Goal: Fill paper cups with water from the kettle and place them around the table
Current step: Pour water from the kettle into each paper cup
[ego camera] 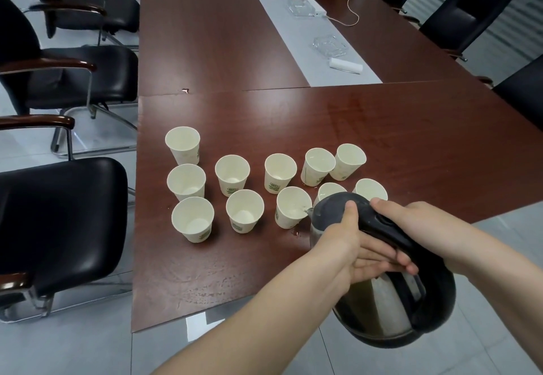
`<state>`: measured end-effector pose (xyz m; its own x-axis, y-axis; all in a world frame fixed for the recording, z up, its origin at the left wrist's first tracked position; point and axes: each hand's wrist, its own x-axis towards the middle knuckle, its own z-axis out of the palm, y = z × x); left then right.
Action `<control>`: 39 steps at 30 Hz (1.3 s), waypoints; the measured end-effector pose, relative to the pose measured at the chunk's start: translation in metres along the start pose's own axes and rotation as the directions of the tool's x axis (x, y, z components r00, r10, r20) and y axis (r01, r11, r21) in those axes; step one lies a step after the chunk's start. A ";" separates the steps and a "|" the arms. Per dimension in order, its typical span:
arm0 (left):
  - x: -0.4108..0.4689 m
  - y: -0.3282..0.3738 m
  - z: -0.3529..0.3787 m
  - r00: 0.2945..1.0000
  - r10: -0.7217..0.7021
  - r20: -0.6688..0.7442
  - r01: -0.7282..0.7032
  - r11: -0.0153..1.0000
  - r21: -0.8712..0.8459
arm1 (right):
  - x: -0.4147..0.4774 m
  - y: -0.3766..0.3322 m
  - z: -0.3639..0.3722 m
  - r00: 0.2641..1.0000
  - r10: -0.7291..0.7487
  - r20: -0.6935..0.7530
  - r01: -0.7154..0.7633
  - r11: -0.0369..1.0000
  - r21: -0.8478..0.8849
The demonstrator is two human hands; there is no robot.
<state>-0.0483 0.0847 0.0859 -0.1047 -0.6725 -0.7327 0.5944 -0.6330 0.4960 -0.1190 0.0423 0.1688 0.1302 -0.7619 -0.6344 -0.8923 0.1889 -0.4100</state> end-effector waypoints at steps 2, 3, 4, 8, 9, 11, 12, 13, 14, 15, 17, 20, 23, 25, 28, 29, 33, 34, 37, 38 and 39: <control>0.000 -0.001 0.000 1.000 0.002 0.000 -0.002 1.000 0.003 | 0.000 0.000 0.000 1.000 -0.004 0.000 0.004 1.000 0.000; 0.000 -0.001 0.001 1.000 0.004 -0.001 -0.004 1.000 0.006 | -0.001 0.000 0.000 1.000 -0.005 0.000 0.005 1.000 0.002; 0.000 -0.001 0.001 1.000 0.007 -0.003 -0.007 1.000 0.007 | -0.001 0.000 0.000 1.000 -0.005 0.000 0.005 1.000 0.004; 0.000 -0.001 0.000 1.000 0.001 -0.016 -0.001 1.000 0.004 | -0.001 0.000 0.000 1.000 -0.005 -0.001 0.005 1.000 0.005; 0.000 -0.001 0.001 1.000 0.003 -0.017 -0.003 1.000 0.005 | -0.002 0.000 0.000 1.000 -0.006 -0.001 0.006 1.000 0.003; 0.000 -0.002 0.001 1.000 0.009 -0.019 -0.009 1.000 0.005 | -0.002 0.000 0.000 1.000 -0.009 -0.002 0.009 1.000 0.000; -0.001 -0.003 0.002 1.000 0.012 -0.019 -0.012 1.000 0.003 | -0.003 0.001 0.000 1.000 -0.011 -0.002 0.011 1.000 -0.001; -0.001 -0.003 0.002 1.000 0.014 -0.018 -0.014 1.000 0.001 | -0.003 0.001 0.000 1.000 -0.012 -0.002 0.012 1.000 -0.004; -0.002 -0.003 0.002 1.000 0.017 -0.017 -0.017 1.000 0.001 | -0.003 0.001 -0.001 1.000 -0.015 0.000 0.015 1.000 -0.007; -0.002 -0.002 0.002 1.000 0.018 -0.017 -0.018 1.000 0.002 | -0.003 0.001 -0.001 1.000 -0.018 0.001 0.018 1.000 -0.008; -0.003 -0.001 0.003 1.000 0.017 -0.020 -0.017 1.000 0.002 | -0.003 0.000 -0.001 1.000 -0.023 0.003 0.023 1.000 -0.009; -0.003 0.000 0.003 1.000 0.016 -0.020 -0.016 1.000 0.004 | -0.004 -0.001 -0.002 1.000 -0.022 0.000 0.022 1.000 -0.014; -0.003 0.001 0.004 1.000 0.014 -0.021 -0.014 1.000 -0.001 | -0.003 -0.001 -0.003 1.000 -0.020 0.001 0.020 1.000 -0.018; -0.002 0.000 0.004 1.000 0.013 -0.022 -0.013 1.000 0.000 | -0.003 -0.001 -0.003 1.000 -0.020 0.001 0.020 1.000 -0.015; -0.001 0.000 0.004 1.000 0.010 -0.030 -0.010 1.000 -0.001 | -0.002 0.000 -0.002 1.000 -0.020 0.002 0.020 1.000 -0.010; -0.001 0.000 0.004 0.999 0.009 -0.032 -0.009 1.000 -0.001 | -0.002 0.001 -0.002 1.000 -0.018 0.002 0.018 1.000 -0.010; 0.001 -0.001 0.003 1.000 0.007 -0.029 -0.007 1.000 0.000 | 0.001 0.002 -0.003 1.000 -0.015 0.000 0.015 1.000 -0.014; 0.002 -0.001 0.003 1.000 0.007 -0.030 -0.007 1.000 -0.001 | 0.002 0.002 -0.002 1.000 -0.015 -0.002 0.015 1.000 -0.012; 0.005 -0.001 0.002 0.999 0.002 -0.034 -0.002 1.000 0.002 | 0.005 0.003 -0.002 1.000 -0.016 0.003 0.016 1.000 -0.008; 0.005 -0.001 0.002 0.999 -0.001 -0.033 0.001 1.000 0.005 | 0.005 0.004 -0.002 1.000 -0.016 0.005 0.016 1.000 -0.007; 0.005 -0.001 0.002 0.999 -0.003 -0.032 0.003 1.000 0.006 | 0.006 0.004 -0.001 1.000 -0.017 0.007 0.017 1.000 -0.004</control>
<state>-0.0514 0.0807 0.0826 -0.0811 -0.6582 -0.7485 0.5896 -0.6371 0.4964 -0.1228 0.0377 0.1642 0.1484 -0.7606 -0.6320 -0.8919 0.1731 -0.4178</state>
